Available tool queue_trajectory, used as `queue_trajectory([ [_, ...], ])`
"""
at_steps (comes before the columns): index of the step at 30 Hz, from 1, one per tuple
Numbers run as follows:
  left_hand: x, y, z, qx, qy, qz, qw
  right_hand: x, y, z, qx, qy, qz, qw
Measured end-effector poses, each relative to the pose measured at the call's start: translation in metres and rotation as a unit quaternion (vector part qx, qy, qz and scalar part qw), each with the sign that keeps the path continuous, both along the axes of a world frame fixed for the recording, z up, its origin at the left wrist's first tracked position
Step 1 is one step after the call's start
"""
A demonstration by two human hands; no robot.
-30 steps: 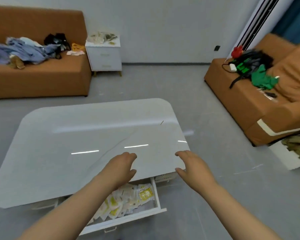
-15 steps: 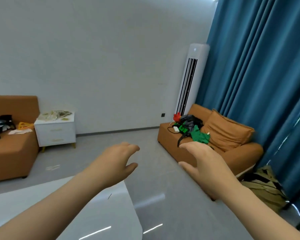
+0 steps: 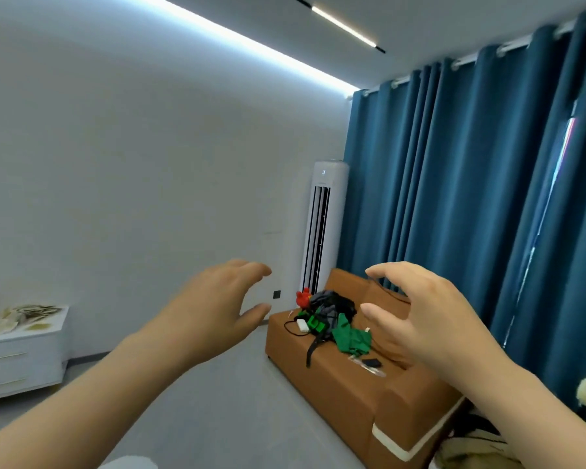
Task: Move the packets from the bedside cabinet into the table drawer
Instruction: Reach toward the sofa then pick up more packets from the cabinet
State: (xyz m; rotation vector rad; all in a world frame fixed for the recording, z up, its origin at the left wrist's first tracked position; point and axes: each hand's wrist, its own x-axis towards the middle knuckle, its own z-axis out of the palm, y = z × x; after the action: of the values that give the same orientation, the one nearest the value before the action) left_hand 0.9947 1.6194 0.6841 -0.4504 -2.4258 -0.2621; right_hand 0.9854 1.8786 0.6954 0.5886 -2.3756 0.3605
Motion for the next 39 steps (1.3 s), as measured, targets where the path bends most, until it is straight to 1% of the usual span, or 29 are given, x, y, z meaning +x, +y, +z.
queue_trajectory([
  [5, -0.074, 0.012, 0.021, 0.006, 0.029, -0.007, 1.000, -0.072, 0.007, 0.023, 0.014, 0.029, -0.003, 0.999],
  [12, -0.185, 0.019, 0.064, -0.005, 0.070, -0.004, 0.998, -0.189, 0.002, 0.060, 0.005, 0.054, -0.001, 0.999],
  [19, -0.282, 0.017, 0.063, -0.003, 0.065, 0.004, 0.998, -0.295, -0.004, 0.063, 0.018, 0.051, 0.024, 0.998],
  [31, -0.458, 0.017, 0.060, -0.015, 0.067, 0.090, 0.994, -0.507, -0.019, 0.059, 0.049, 0.040, 0.094, 0.994],
  [36, -0.528, 0.000, 0.056, 0.003, 0.062, 0.146, 0.987, -0.601, -0.045, 0.059, 0.051, 0.033, 0.149, 0.987],
  [39, -0.565, -0.019, 0.052, -0.002, 0.062, 0.177, 0.982, -0.652, -0.070, 0.053, 0.053, 0.027, 0.174, 0.983],
])
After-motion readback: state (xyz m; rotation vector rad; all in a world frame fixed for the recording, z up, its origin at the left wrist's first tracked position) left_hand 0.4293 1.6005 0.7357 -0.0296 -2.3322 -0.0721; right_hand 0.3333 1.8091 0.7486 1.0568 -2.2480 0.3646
